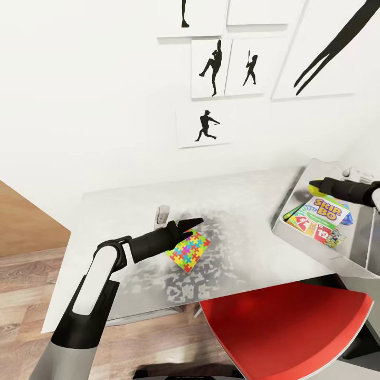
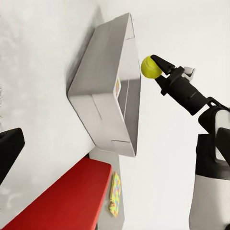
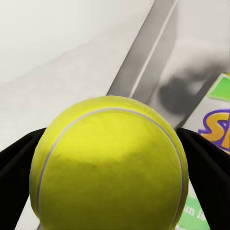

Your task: Put all the toys in the child's room - the three board games (two on the bed and one on the table), the two jigsaw puzzles on the table, and the tennis ball on the table - inside the toy box on the table in the child's room.

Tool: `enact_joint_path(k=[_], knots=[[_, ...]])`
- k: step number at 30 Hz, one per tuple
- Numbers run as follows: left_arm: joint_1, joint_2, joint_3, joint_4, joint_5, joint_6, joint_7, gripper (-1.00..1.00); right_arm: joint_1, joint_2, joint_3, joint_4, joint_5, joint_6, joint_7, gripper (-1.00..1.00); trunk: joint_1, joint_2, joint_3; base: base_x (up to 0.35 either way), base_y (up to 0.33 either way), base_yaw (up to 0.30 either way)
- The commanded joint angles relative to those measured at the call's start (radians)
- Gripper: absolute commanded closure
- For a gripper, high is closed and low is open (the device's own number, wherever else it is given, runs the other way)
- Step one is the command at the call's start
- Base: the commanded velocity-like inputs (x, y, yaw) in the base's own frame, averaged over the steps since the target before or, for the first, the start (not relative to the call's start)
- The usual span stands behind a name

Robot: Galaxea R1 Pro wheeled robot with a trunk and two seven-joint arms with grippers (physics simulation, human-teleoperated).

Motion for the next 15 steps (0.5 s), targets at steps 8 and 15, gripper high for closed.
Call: enact_joint_path(k=[8, 15], knots=[[-0.023, -0.001, 0.001, -0.001, 0.012, 0.004, 0.021, -1.0, -0.014, 0.007, 0.009, 0.055, -0.004, -0.059, 0.022, 1.0, 0.001, -0.002, -0.002, 0.0, 0.0, 0.0], [-0.042, -0.002, 0.0, -0.001, 0.02, 0.005, 0.043, -1.0, -0.018, 0.009, 0.012, 0.069, -0.002, -0.089, 0.029, 1.0, 0.001, -0.002, -0.002, 0.0, 0.0, 0.0]])
